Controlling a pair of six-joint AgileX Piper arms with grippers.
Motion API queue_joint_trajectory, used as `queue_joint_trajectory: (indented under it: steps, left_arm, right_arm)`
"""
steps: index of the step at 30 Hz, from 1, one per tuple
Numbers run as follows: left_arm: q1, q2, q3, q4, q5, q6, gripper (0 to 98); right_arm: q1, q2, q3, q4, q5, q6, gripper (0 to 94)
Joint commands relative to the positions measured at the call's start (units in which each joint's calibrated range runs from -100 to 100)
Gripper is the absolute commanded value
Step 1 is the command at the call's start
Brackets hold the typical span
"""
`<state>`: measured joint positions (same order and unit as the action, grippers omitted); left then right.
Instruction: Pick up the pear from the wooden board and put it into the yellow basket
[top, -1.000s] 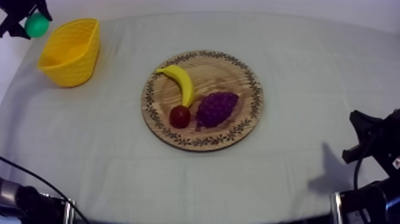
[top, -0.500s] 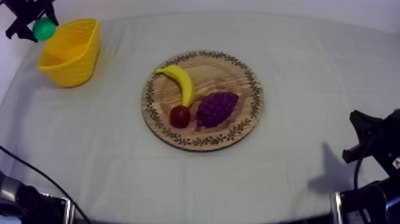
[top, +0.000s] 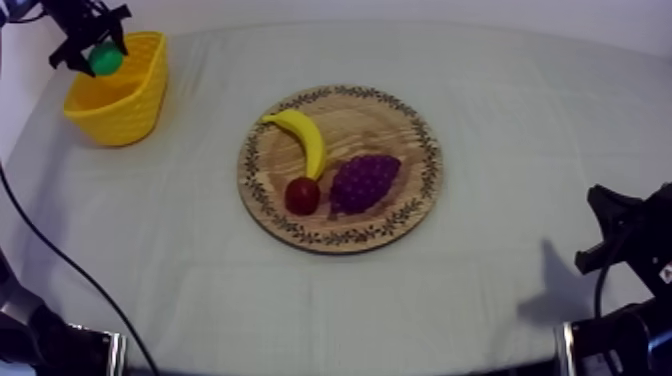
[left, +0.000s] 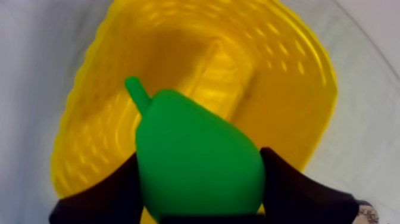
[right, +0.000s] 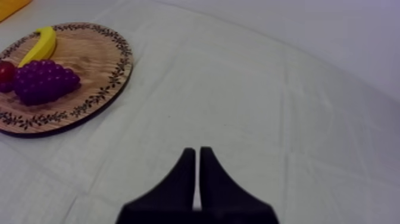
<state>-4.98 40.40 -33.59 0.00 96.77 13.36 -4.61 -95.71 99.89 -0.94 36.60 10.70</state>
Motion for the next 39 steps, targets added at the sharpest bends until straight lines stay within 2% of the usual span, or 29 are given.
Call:
queue_joint_trajectory:
  steps: [1, 4, 18, 29, 35, 39]
  left_arm:
    - [0.01, 4.43, -2.67, -0.25, -0.23, -0.14, 54.7]
    - [0.02, 7.15, -4.43, -0.28, -0.51, 0.3, 56.6]
    - [-0.18, 10.65, -6.59, 1.74, -0.8, -0.11, 84.6]
    - [-0.34, 5.24, 0.02, 2.03, -2.08, -1.48, 83.0]
    - [-0.15, -1.28, 5.33, 3.0, -1.67, -0.69, 91.8]
    - [0.23, -5.95, 9.6, 2.98, -1.83, -0.39, 91.4]
  right_arm:
    - [0.01, -0.04, 0.0, -0.01, 0.01, -0.03, 0.4]
    - [0.01, -0.04, 0.0, -0.01, 0.01, -0.03, 0.4]
    - [0.01, -0.04, 0.0, -0.01, 0.01, -0.03, 0.4]
    - [0.01, -0.04, 0.0, -0.01, 0.01, -0.03, 0.4]
    - [0.01, -0.04, 0.0, -0.01, 0.01, -0.03, 0.4]
    - [0.01, -0.04, 0.0, -0.01, 0.01, -0.03, 0.4]
